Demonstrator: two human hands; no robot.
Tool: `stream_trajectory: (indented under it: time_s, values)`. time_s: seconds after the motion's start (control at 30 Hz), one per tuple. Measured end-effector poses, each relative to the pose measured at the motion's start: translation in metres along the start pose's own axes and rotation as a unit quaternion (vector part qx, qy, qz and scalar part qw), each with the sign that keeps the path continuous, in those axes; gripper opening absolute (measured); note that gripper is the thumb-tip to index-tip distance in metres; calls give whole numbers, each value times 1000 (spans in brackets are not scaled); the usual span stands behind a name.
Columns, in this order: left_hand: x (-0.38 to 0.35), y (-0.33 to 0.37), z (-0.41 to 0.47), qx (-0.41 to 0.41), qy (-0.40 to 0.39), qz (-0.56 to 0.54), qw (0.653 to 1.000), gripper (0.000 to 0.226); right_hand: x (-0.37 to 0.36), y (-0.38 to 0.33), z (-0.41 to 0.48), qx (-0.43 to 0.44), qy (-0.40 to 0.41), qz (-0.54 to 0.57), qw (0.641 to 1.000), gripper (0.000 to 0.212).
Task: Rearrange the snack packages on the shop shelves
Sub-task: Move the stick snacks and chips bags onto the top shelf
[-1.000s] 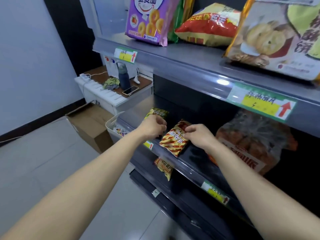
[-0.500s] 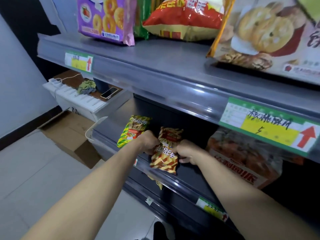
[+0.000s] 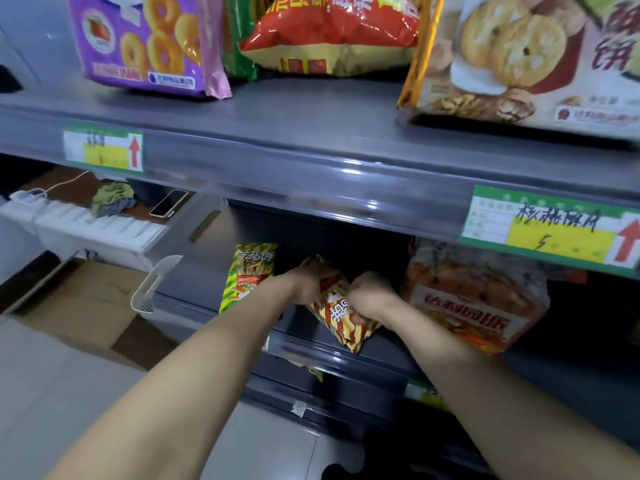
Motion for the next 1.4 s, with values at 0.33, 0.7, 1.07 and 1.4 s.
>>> stream_trajectory:
  time_s: [0.33, 0.7, 1.07, 1.4]
  values:
    - [12, -10, -3, 14, -17, 37, 999, 60, -37, 17, -29, -87, -102, 117, 984, 28]
    - [32, -36, -46, 11, 109, -151, 982, 33, -43, -13, -53, -117, 19, 438, 891, 16]
    - [28, -36, -108, 89, 169, -384, 903, 33, -28, -23, -97, -68, 108, 413, 902, 10]
    - [0, 73, -188, 39, 141, -376, 915, 35, 19, 54, -208, -9, 186, 328, 926, 18]
Point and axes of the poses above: each hand's wrist, its own z-axis towards the middle knuckle, its own x-axis out of the back of the hand, y = z × x, the point moved 6 cm from there along z, towards the middle knuckle
